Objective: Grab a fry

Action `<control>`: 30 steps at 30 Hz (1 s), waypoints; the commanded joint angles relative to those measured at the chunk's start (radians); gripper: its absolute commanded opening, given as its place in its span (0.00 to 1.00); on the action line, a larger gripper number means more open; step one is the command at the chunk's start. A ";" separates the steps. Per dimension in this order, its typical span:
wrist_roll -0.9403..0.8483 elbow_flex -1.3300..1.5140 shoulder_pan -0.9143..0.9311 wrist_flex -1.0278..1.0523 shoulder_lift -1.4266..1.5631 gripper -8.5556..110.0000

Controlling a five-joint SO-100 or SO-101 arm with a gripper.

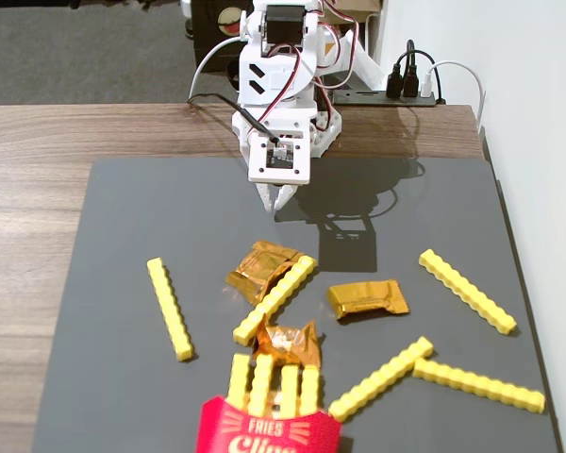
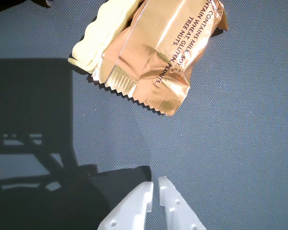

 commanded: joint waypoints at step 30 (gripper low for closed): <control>0.005 -0.319 -0.221 -0.057 -0.383 0.08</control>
